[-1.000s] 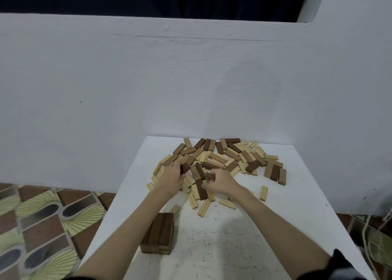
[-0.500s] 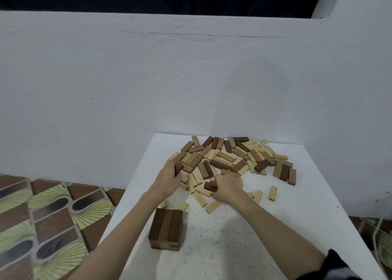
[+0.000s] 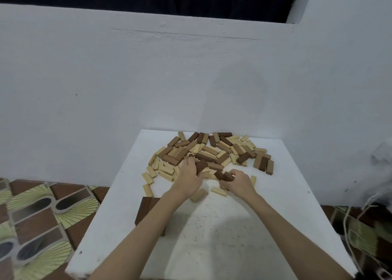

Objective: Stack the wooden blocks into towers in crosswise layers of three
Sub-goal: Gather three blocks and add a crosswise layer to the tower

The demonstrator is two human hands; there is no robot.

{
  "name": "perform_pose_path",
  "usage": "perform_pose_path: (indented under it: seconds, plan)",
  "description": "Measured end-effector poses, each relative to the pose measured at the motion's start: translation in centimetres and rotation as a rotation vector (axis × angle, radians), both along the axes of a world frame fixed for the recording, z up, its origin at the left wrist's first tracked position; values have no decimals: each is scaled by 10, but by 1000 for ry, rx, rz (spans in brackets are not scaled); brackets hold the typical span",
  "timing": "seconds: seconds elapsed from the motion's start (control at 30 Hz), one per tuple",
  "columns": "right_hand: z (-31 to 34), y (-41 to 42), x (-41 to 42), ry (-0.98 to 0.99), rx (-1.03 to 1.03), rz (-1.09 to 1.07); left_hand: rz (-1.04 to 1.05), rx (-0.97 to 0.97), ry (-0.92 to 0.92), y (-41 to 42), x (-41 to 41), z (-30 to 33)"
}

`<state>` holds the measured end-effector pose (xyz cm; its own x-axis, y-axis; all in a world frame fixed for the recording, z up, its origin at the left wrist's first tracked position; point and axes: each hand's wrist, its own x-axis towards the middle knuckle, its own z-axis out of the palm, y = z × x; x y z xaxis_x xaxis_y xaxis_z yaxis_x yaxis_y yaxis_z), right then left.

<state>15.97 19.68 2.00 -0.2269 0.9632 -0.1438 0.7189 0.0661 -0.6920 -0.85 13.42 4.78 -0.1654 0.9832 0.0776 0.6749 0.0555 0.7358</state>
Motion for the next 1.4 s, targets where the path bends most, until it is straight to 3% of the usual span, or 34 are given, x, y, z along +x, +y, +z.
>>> perform_pose_path:
  seconds: [0.13, 0.27, 0.47, 0.87, 1.1, 1.2, 1.4]
  plan:
    - [-4, -22, 24, 66, -36, -35, -34, 40, 76, -13, 30, -16]
    - [-9, -40, 38, 41, -55, -34, -180, -109, 259, -20, 40, -36]
    - [-15, -56, 44, -44, -96, 20, -198, -264, 54, -41, 54, -52]
    - [-17, -53, 21, -156, -107, 174, -279, -219, 131, -48, 45, -52]
    - [-6, -34, 27, -11, -241, 55, -274, -279, 186, -43, 51, -54]
    - [-7, -33, 27, -113, -211, 142, -244, -270, 173, -42, 52, -55]
    - [-15, -34, 17, -358, 40, 258, -155, -279, 82, -43, 49, -57]
